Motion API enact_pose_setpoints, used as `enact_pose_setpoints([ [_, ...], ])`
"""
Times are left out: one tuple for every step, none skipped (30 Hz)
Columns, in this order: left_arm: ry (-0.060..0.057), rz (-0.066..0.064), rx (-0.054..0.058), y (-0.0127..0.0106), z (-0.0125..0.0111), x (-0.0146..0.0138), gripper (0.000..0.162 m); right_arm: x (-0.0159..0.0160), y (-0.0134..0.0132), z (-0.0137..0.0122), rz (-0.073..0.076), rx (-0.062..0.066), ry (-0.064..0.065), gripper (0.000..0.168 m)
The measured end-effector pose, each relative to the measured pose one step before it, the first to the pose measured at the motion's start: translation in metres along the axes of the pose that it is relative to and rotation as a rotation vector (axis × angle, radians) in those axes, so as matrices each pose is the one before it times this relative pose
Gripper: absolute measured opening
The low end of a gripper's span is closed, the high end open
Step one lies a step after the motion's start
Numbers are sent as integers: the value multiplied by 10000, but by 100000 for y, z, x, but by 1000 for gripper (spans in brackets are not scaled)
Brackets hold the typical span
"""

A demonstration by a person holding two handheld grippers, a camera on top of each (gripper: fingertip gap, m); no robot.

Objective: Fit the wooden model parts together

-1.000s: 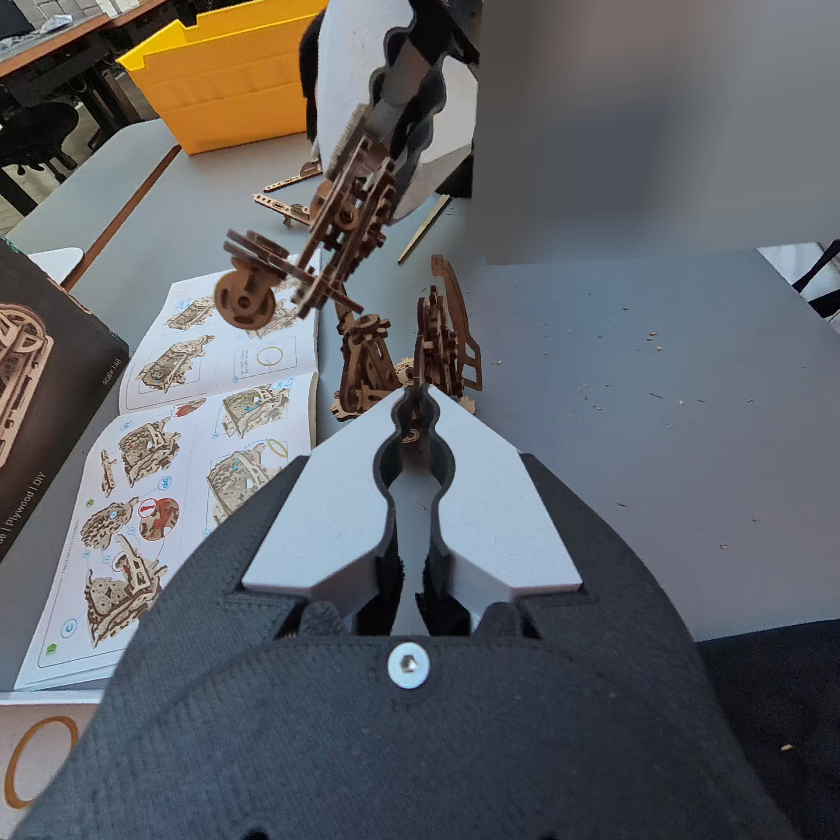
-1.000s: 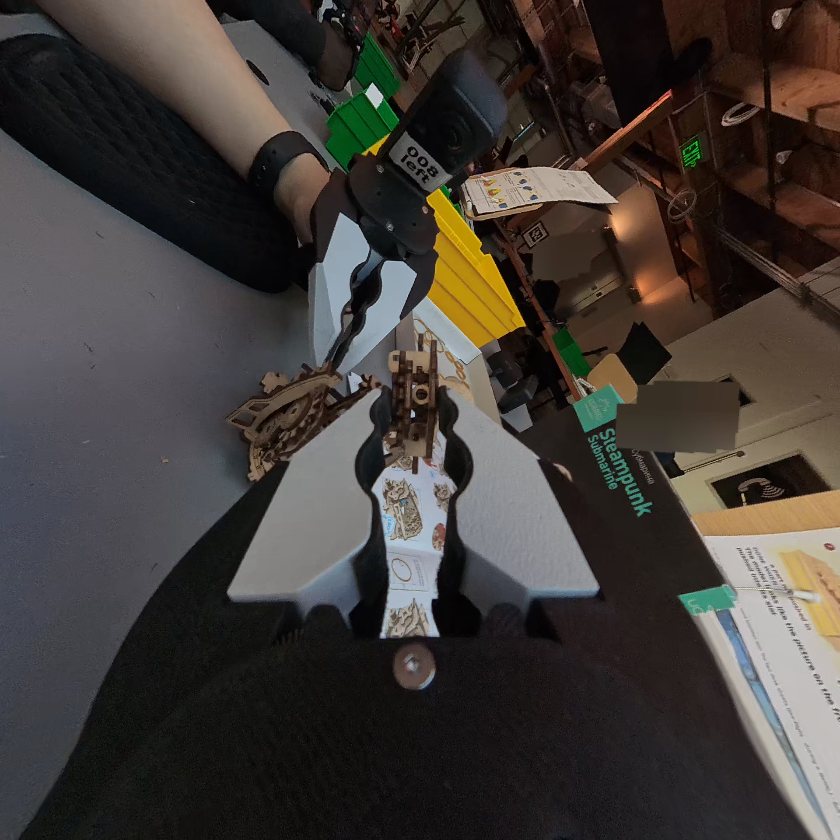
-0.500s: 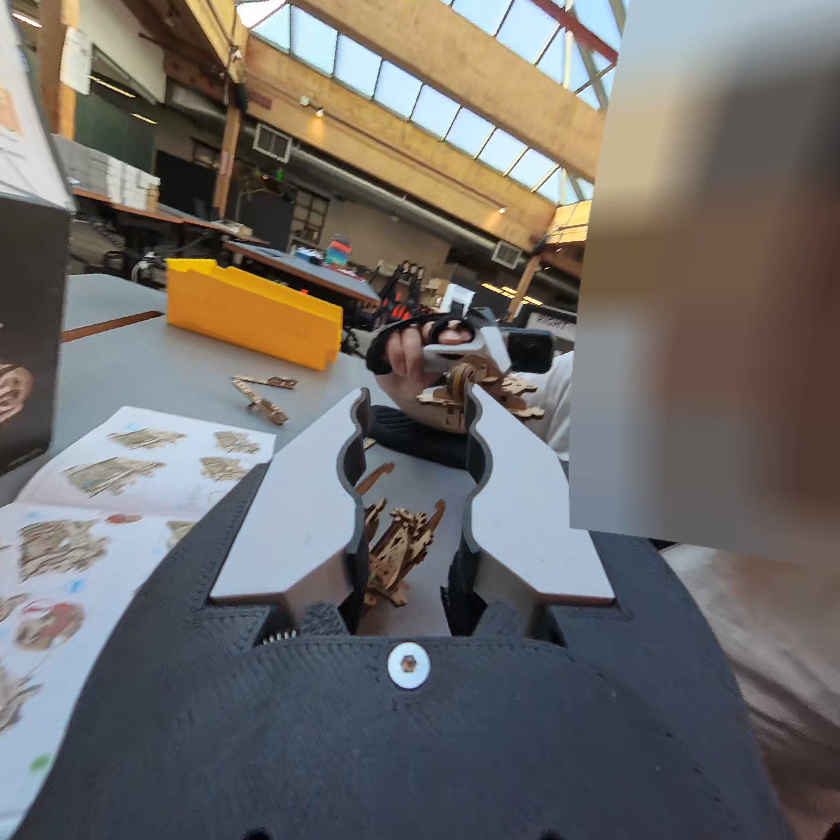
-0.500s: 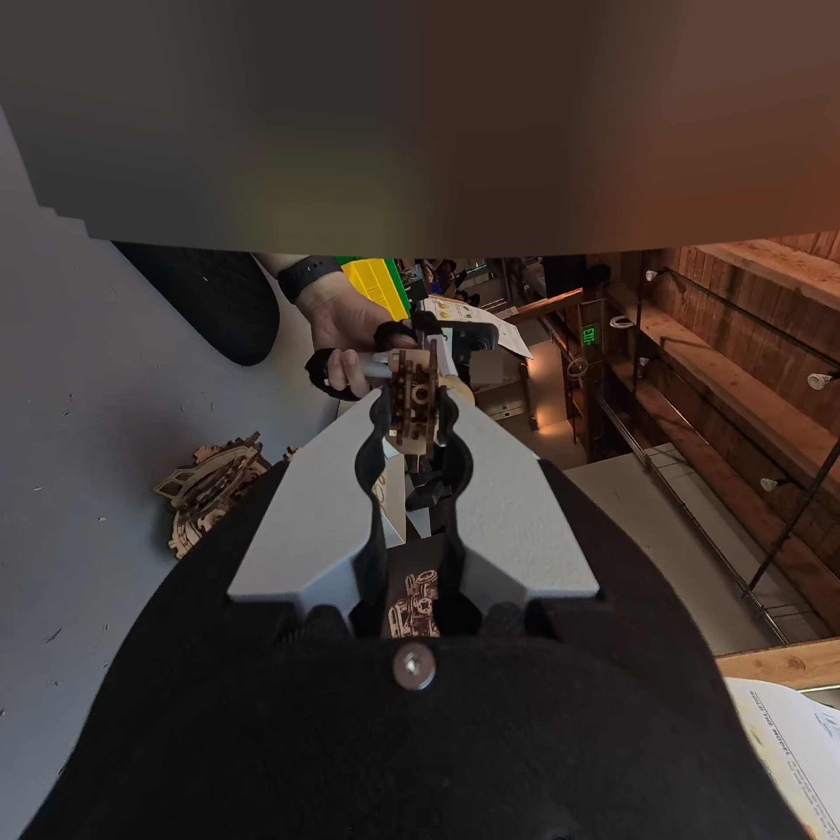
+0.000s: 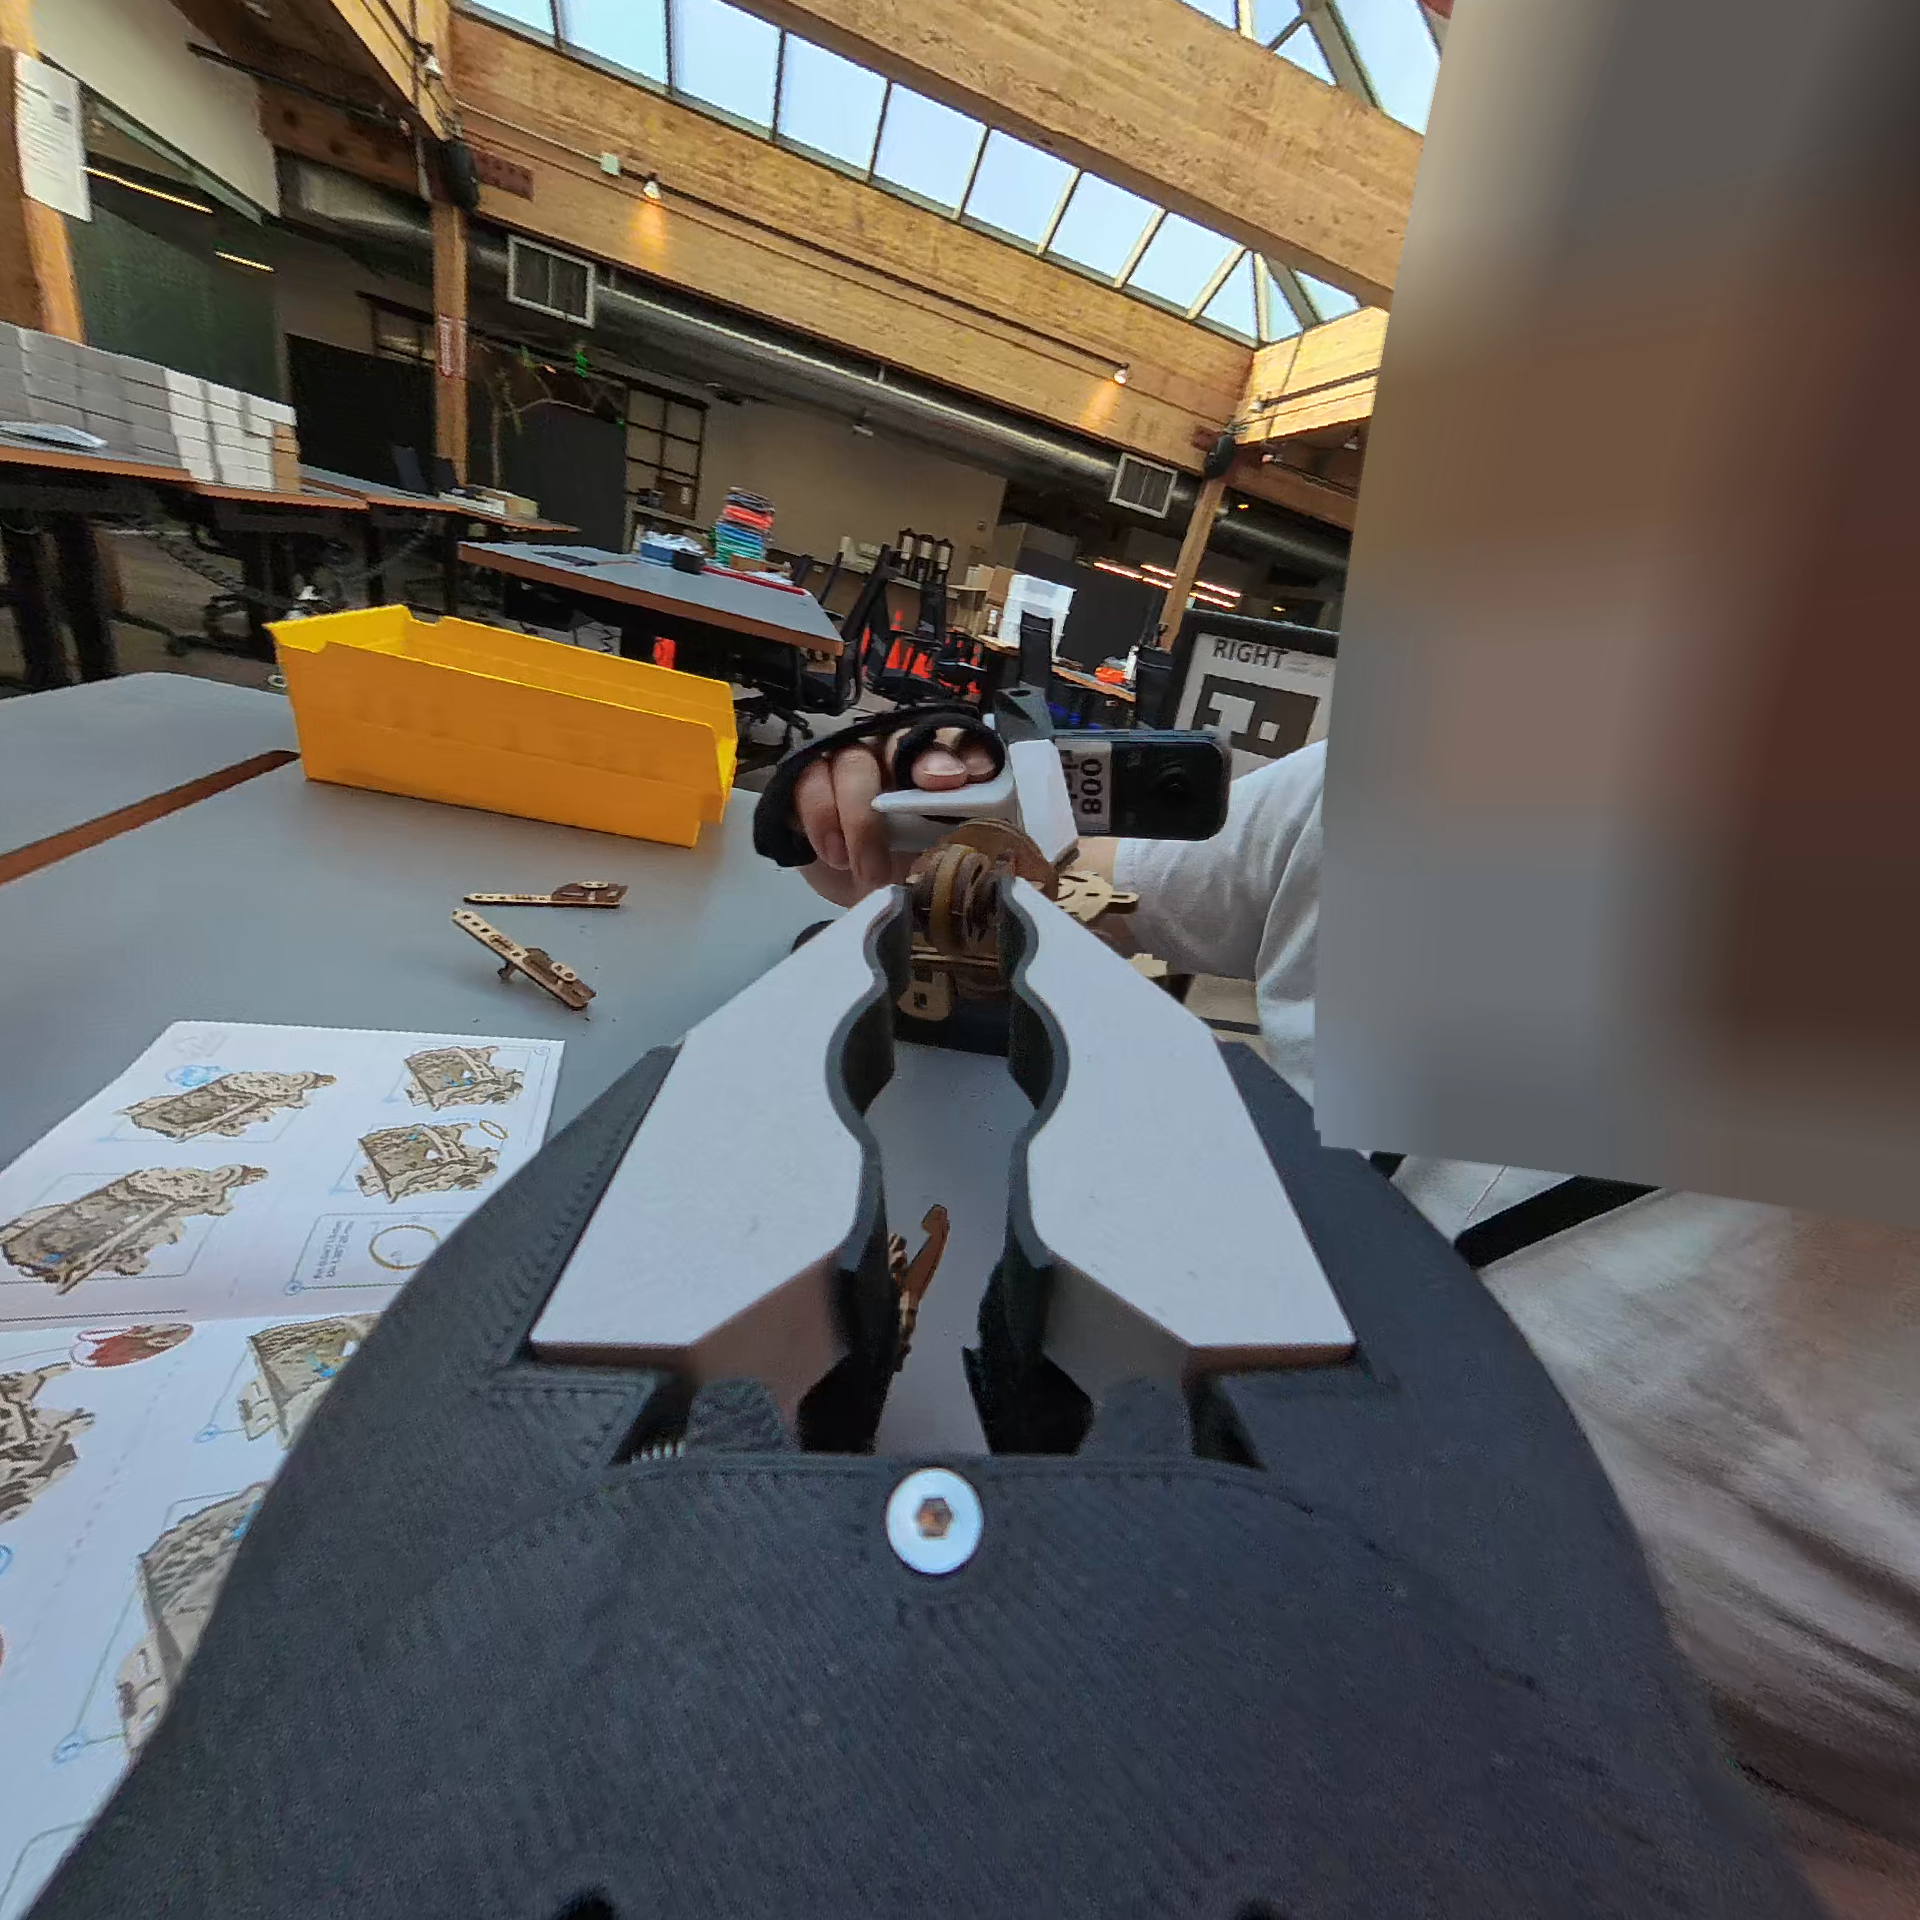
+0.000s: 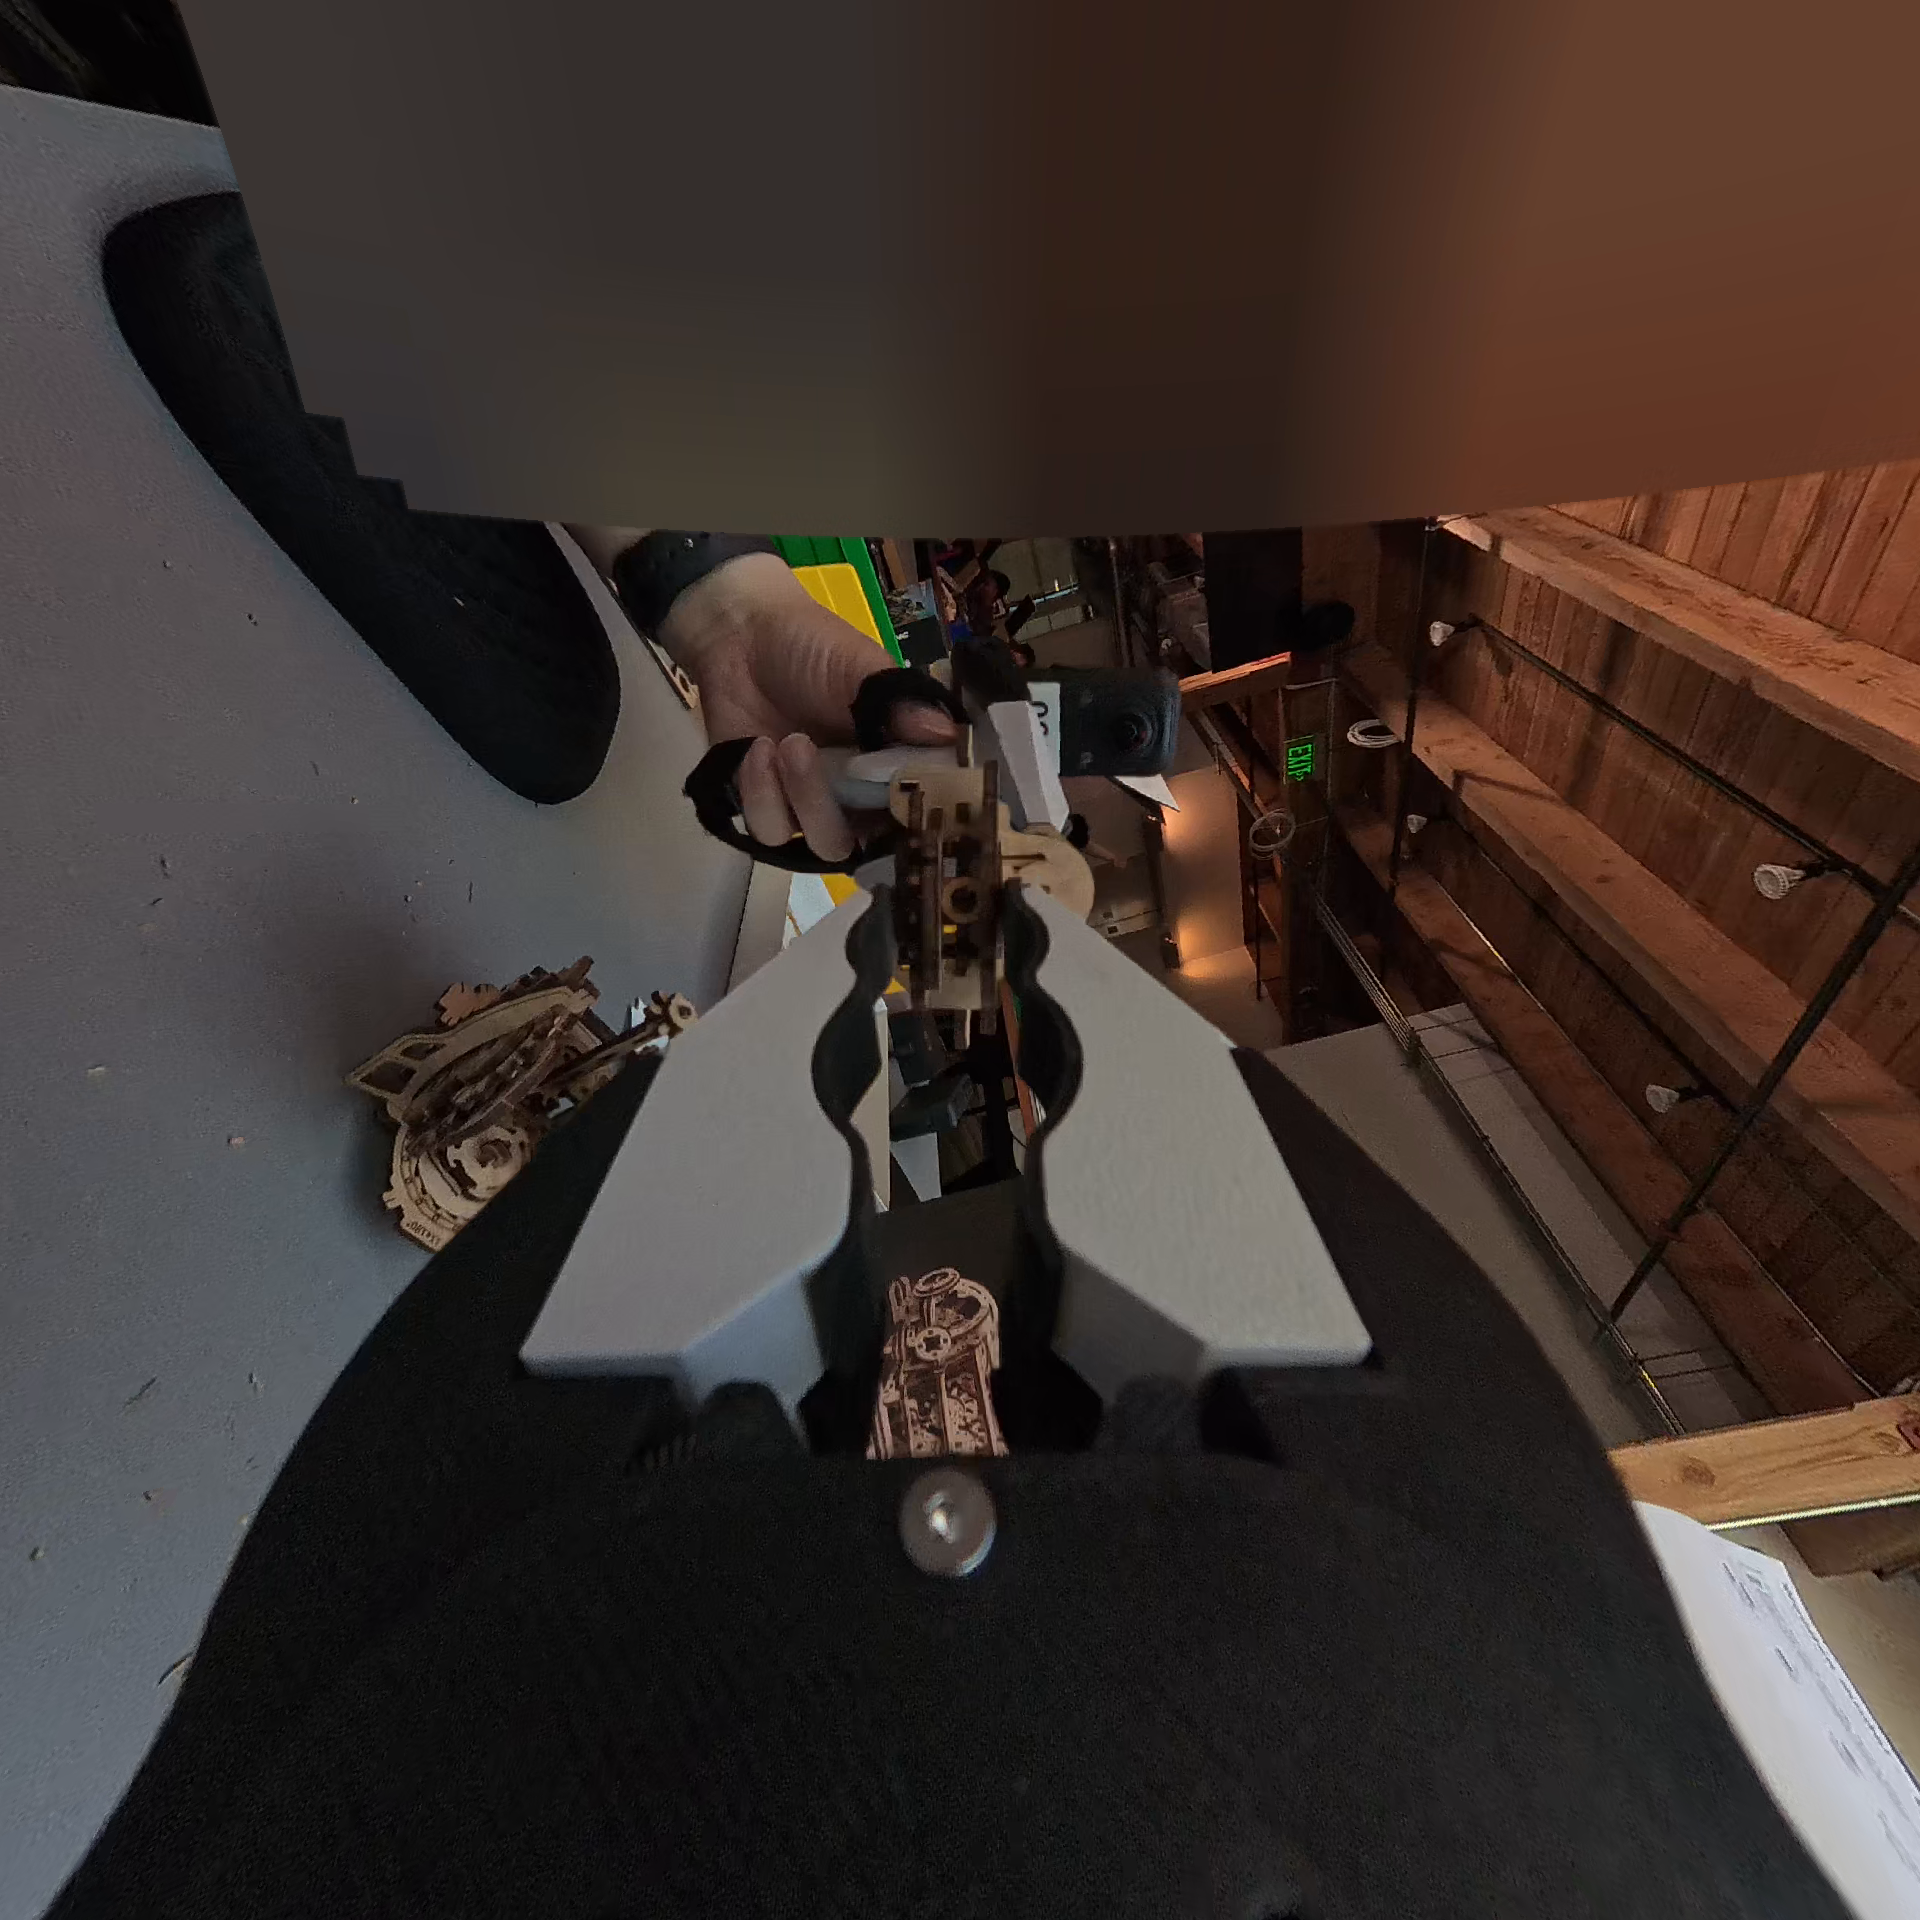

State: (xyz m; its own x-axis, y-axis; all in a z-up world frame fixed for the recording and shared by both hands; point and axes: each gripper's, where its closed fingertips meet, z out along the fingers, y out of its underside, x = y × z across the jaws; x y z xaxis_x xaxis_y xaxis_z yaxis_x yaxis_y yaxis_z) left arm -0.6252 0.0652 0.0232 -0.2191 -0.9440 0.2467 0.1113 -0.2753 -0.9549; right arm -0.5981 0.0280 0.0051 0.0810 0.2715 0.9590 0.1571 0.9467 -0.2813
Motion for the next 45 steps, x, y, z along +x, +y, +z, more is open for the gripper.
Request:
enact_pose_setpoints([
  [-381, 83, -6, -183, 102, -304, 13, 102, 579, -106, 40, -290, 52, 20],
  [-288, 108, -18, -167, 156, -148, 13, 75, 447, -145, 22, -195, 50, 20],
  [-250, 203, -124, -40, 177, -74, 12, 87, 154, -206, 61, -5, 72, 20],
  [-339, 233, -73, -127, 191, -175, 13, 37, 317, -129, 166, -115, 22, 20],
  [-265, 181, -19, -236, 185, -75, 13, -60, 560, -117, 140, -292, -28, 20],
  [-159, 100, -71, -168, 205, 35, 13, 28, 454, -215, 9, -259, 93, 21],
  [-127, 42, -78, -172, 232, 51, 13, 22, 244, -292, -95, -156, 93, 23],
  [-199, 24, -57, -178, 225, -100, 13, -60, 226, -319, -19, -184, 11, 23],
  [-247, 42, -84, -105, 236, -211, 12, 24, 209, -357, 125, -202, 27, 24],
  [-143, 84, -126, 0, 289, -66, 12, 68, 308, -390, 162, -259, 51, 25],
  [-11, 136, -194, 140, 353, 110, 12, -176, 363, -468, 175, -273, -104, 27],
  [-69, 203, -253, 264, 412, 66, 12, -416, 385, -566, 233, -233, -251, 28],
  [-145, 272, -263, 296, 444, -1, 12, -375, 506, -667, 344, -258, -242, 30],
  [-148, 295, -313, 380, 487, 26, 12, -234, 479, -733, 613, -182, -243, 30],
  [-145, 298, -333, 402, 523, 77, 13, 13, 321, -713, 969, -77, -232, 29],
  [-155, 300, -313, 373, 550, 91, 12, 476, 81, -593, 1350, -18, -98, 29],
  [-140, 316, -309, 351, 593, 155, 12, 513, -321, -348, 1619, 37, -212, 32],
  [-91, 345, -282, 288, 620, 262, 13, 310, -636, -114, 1643, 25, -376, 41],
  [-82, 341, -314, 292, 670, 280, 13, 44, -769, 55, 1471, 4, -478, 59],
  [-114, 304, -383, 361, 710, 216, 13, -222, -719, 129, 1226, -43, -529, 66],
  [-134, 286, -391, 365, 716, 184, 13, -386, -574, 185, 931, -21, -523, 65],
  [-95, 293, -339, 309, 679, 240, 13, -412, -111, 234, 631, -197, -475, 59],
  [-49, 272, -267, 219, 625, 315, 13, 246, 348, 246, 342, -412, -31, 54],
  [2, 203, -212, 137, 558, 371, 13, 850, 714, 197, 27, -514, 393, 50],
  [10, 136, -163, 76, 482, 340, 13, 422, 783, 206, -142, -435, 133, 49],
  [6, 107, -131, 22, 392, 292, 13, 231, 693, 181, -17, -284, 18, 48],
  [-2, 96, -110, 9, 323, 235, 13, 40, 844, 198, 144, -324, -113, 48],
  [-25, 90, -123, 63, 271, 155, 13, -188, 968, 186, 219, -395, -257, 48],
  [-15, 104, -150, 140, 240, 136, 13, 60, 728, 125, 159, -204, -54, 45],
  [28, 99, -140, 152, 220, 170, 13, 182, 521, 76, 50, -20, 46, 41],
  [23, 58, -118, 147, 212, 130, 13, -139, 455, 68, -29, 18, -139, 34],
  [100, 5, -96, 122, 204, 209, 13, -145, 337, 73, -75, 66, -129, 33],
  [90, -25, -86, 123, 202, 174, 13, 26, 382, 74, -140, 20, -32, 32],
  [-7, 30, -114, 184, 195, 15, 13, 135, 247, 84, -39, 46, 19, 32],
  [52, 82, -85, 168, 171, 90, 13, 158, 190, 98, -27, 49, 18, 35],
  [88, 46, -67, 129, 157, 137, 13, 6, 224, 106, -94, 24, -56, 38],
  [4, 19, -71, 152, 133, -15, 13, -211, 153, 59, -134, 62, -163, 31],
  [44, 2, -24, 89, 110, 33, 13, 4, 132, 54, -82, 61, -2, 31],
  [81, -17, -14, 88, 92, 66, 13, -59, 134, 53, -15, 17, -30, 31],
  [28, -27, 17, 64, 9, -16, 13, 32, 54, 40, 6, 46, 51, 31],
  [2, -106, 42, 28, -148, -47, 13, 53, -78, -17, -1, 112, 77, 31],
  [24, -230, 19, 27, -388, -66, 19, 44, -51, -29, -12, 79, 80, 30],
  [-2, -288, -25, 122, -681, -209, 34, 218, 82, -37, -40, 29, 184, 30],
  [-152, -294, -39, 287, -1014, -505, 40, 275, 51, -44, -78, 88, 220, 30],
  [-153, -228, 22, 491, -1242, -553, 42, 75, 26, 0, -52, 132, 98, 30],
])
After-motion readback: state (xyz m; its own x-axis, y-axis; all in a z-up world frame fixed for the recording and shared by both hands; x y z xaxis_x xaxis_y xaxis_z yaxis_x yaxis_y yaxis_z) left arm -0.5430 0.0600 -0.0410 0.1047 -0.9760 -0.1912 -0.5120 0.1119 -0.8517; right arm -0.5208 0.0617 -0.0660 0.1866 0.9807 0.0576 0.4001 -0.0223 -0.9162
